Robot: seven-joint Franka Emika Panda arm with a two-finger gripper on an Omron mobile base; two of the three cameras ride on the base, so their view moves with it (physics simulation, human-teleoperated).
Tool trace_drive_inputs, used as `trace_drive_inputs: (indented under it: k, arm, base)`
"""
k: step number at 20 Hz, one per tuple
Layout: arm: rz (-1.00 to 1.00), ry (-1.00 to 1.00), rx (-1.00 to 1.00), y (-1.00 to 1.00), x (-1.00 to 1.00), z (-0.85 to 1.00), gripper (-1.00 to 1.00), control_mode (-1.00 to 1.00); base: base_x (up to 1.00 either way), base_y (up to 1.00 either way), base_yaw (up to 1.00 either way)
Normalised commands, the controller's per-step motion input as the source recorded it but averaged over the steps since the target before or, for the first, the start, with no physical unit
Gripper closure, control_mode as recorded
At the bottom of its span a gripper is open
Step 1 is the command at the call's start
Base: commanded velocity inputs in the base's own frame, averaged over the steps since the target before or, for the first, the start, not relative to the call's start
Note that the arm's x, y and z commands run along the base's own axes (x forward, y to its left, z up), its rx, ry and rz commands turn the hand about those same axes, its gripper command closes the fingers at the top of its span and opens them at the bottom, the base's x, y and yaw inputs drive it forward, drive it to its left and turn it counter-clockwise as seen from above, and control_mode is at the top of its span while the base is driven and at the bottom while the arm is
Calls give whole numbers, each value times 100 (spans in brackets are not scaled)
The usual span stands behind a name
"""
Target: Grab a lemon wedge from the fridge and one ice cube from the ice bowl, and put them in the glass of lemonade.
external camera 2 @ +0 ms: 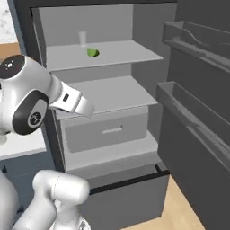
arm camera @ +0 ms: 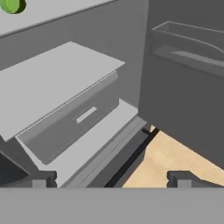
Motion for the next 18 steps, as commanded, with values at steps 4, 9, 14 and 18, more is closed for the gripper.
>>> trace_drive_inputs:
  k: [4,9,14,18]
  arm:
    - [0,0,0,0,0,0,-100,100]
    - [0,0,0,0,0,0,-100,100]
    - [0,0,0,0,0,0,-100,100]
    - [0,0,0,0,0,0,-100,100]
  base:
    - [37,-89,52]
    - [28,-47,49]
    - [15,1,25]
    - [9,1,23]
